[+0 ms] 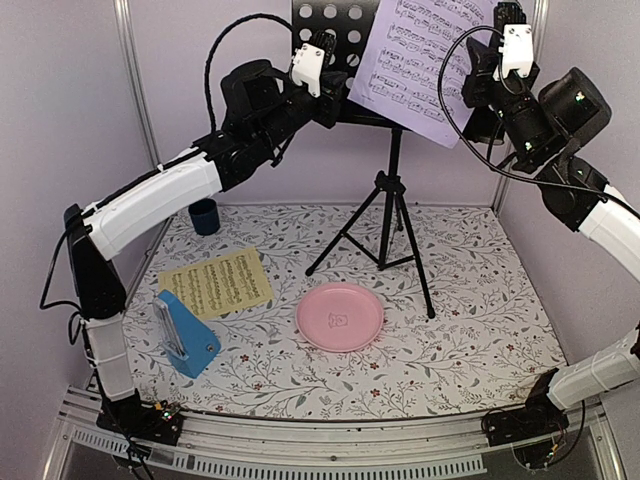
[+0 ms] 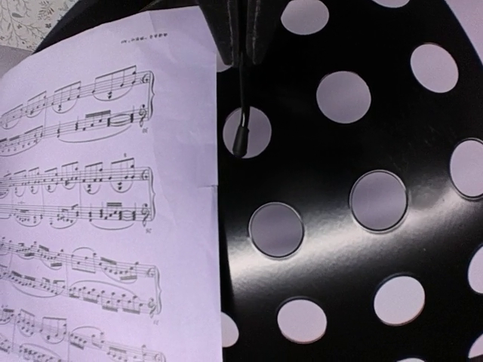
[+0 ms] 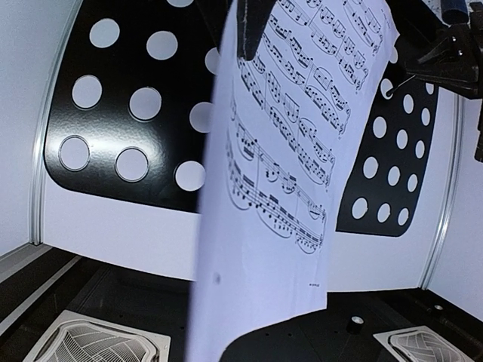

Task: Set up the instrument practice props

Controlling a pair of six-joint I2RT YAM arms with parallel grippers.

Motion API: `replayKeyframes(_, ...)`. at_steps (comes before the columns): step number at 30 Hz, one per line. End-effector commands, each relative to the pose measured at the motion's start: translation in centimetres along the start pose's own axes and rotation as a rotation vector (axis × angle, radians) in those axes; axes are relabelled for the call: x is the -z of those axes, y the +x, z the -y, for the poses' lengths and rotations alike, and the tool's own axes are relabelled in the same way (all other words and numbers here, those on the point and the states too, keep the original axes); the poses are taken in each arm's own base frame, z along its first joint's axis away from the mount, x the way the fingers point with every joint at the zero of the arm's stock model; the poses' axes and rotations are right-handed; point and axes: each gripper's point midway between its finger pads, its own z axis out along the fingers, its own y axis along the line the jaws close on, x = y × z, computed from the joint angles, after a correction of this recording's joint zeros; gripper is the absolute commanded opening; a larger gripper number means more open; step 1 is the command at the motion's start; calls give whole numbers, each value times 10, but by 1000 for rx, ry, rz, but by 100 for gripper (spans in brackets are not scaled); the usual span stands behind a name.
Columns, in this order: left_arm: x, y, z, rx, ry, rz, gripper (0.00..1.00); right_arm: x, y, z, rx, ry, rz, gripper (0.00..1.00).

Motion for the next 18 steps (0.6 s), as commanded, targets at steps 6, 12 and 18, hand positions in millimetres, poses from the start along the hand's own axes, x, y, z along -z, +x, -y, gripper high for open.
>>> replayKeyframes(6,14,-42,19,-52,101,187,0,-10,-8,-3,14,1,41,0)
replayKeyframes(12,13,-41,24,-65,125,188,0,-20,-9,-13,42,-23,61,0)
replayKeyframes(18,13,-38,29,-80,152,187,0,-30,-19,-29,83,-80,121,0)
